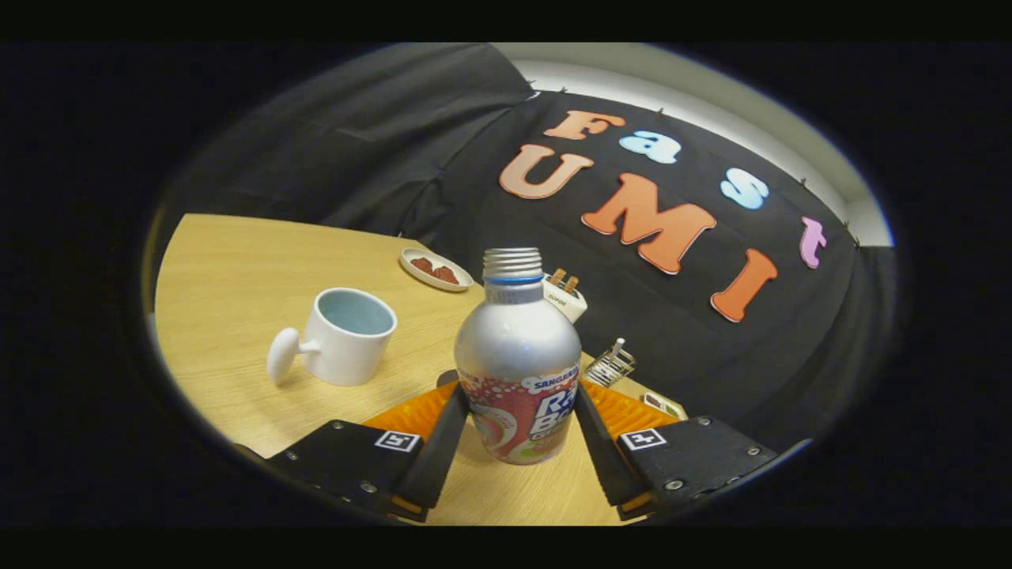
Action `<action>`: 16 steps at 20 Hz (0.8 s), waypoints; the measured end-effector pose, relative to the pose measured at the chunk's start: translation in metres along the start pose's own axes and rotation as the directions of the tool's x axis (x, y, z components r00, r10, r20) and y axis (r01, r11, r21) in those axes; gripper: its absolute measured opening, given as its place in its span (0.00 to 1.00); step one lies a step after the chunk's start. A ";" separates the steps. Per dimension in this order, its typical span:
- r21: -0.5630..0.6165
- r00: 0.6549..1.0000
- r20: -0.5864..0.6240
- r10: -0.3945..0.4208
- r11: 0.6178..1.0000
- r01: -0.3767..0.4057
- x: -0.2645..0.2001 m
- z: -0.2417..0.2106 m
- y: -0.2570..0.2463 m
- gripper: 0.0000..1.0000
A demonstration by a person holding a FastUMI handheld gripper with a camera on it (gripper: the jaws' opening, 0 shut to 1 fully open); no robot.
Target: Take the bottle from table, then pour the juice into the cup, finally place the bottle on the coaster
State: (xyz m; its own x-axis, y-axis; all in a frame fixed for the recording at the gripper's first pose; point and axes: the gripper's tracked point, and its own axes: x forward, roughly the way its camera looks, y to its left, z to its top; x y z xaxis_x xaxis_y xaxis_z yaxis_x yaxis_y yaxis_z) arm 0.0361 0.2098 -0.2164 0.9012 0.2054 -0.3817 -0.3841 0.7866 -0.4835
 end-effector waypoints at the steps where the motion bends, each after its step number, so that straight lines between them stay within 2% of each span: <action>1: -0.027 1.000 -0.007 -0.001 1.000 0.001 0.001 0.000 0.004 0.77; 6: -0.117 1.000 -0.017 0.002 0.993 -0.004 0.006 0.005 0.015 0.77; 10: -0.223 0.999 -0.043 -0.032 0.975 0.021 0.013 0.003 0.011 0.77; 16: -0.406 0.995 -0.025 -0.101 0.910 0.082 0.024 0.012 0.005 0.77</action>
State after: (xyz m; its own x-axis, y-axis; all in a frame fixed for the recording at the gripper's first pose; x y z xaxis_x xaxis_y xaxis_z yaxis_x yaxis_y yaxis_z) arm 0.0579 0.2258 -0.2186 0.9300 0.1109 -0.3505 -0.3573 0.4965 -0.7911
